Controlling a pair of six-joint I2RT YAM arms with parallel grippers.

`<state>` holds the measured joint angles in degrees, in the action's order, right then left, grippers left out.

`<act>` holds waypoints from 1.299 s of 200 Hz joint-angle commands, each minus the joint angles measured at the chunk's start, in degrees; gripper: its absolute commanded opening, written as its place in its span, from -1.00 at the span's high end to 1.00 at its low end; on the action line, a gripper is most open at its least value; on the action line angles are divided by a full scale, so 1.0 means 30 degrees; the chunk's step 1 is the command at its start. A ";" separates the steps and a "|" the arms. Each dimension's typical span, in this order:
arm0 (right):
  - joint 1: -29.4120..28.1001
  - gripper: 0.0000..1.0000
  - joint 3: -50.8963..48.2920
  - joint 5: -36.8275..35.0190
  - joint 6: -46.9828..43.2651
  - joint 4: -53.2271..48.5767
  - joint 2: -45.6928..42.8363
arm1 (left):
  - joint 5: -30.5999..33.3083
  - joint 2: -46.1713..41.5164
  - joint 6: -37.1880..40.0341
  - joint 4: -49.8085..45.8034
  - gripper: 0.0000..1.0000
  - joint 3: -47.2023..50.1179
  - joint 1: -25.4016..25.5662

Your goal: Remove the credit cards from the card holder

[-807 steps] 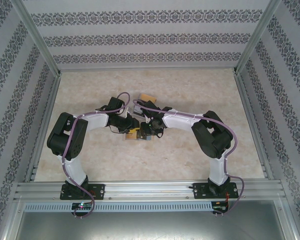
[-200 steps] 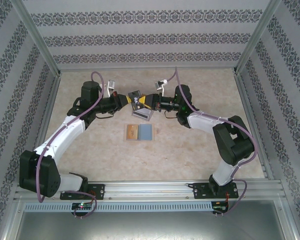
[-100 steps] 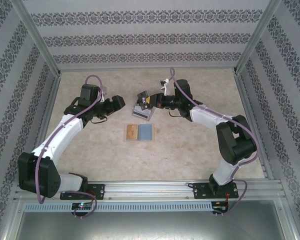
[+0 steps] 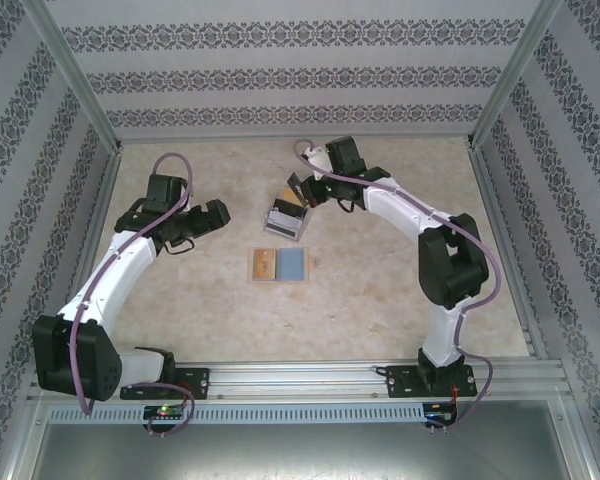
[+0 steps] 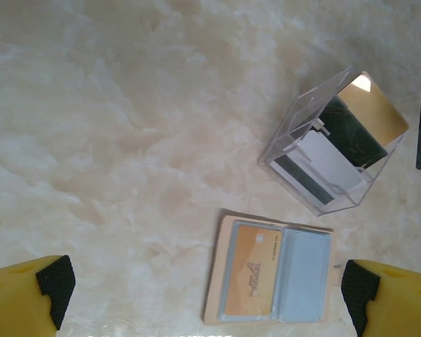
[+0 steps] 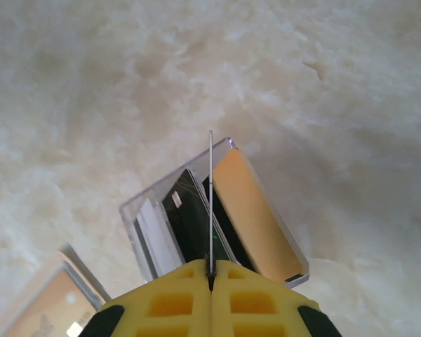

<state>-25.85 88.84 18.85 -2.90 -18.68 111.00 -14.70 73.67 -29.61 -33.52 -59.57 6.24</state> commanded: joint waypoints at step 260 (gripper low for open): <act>-0.0906 0.71 0.6798 -0.0726 -1.0304 -0.6627 0.4970 | -0.1910 0.0543 0.1226 -0.1015 -0.99 0.0312 -0.0386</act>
<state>-28.99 106.50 16.95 -33.41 -36.53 125.32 -19.46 75.18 -27.16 -34.54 -58.72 5.87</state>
